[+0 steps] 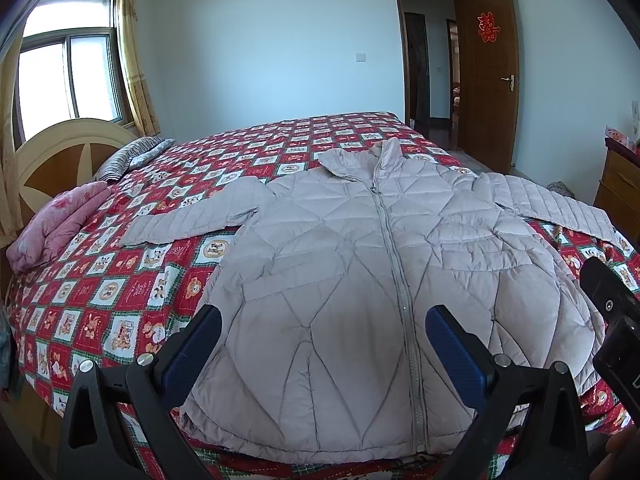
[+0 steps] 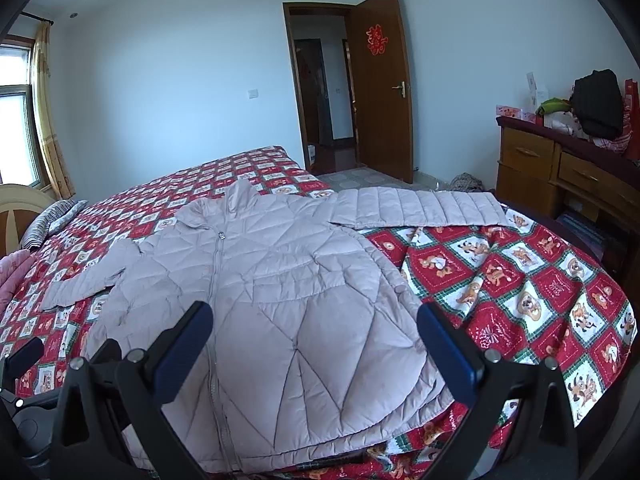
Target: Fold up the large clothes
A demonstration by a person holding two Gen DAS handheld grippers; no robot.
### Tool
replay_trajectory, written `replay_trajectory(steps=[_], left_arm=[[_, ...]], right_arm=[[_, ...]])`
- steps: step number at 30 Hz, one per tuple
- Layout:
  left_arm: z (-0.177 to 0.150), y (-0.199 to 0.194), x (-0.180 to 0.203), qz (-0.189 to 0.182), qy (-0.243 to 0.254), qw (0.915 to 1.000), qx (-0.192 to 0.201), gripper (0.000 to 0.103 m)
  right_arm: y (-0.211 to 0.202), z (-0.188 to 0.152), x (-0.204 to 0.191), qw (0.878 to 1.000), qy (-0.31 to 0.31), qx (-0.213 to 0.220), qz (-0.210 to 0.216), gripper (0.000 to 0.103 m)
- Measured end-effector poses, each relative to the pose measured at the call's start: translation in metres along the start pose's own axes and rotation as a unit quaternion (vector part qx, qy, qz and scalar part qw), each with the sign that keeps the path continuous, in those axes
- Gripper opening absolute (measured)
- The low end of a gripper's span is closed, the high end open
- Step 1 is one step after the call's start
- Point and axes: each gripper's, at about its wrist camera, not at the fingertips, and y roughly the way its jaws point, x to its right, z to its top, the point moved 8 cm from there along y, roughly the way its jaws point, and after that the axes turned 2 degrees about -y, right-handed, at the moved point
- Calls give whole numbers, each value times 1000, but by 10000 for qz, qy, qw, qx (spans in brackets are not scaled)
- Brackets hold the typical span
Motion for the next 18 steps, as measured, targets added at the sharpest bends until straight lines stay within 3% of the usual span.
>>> replay_trajectory(steps=[9, 15, 18], left_arm=[[-3, 6, 0, -69, 5, 10000, -63, 102], [-6, 34, -5, -547, -143, 9978, -352, 102], [0, 59, -19, -793, -461, 9949, -415, 102]], right_arm=[[4, -1, -1, 10000, -45, -39, 19, 103], [34, -1, 4, 9988, -38, -277, 402, 103], [52, 3, 16, 9970, 36, -432, 646, 103]])
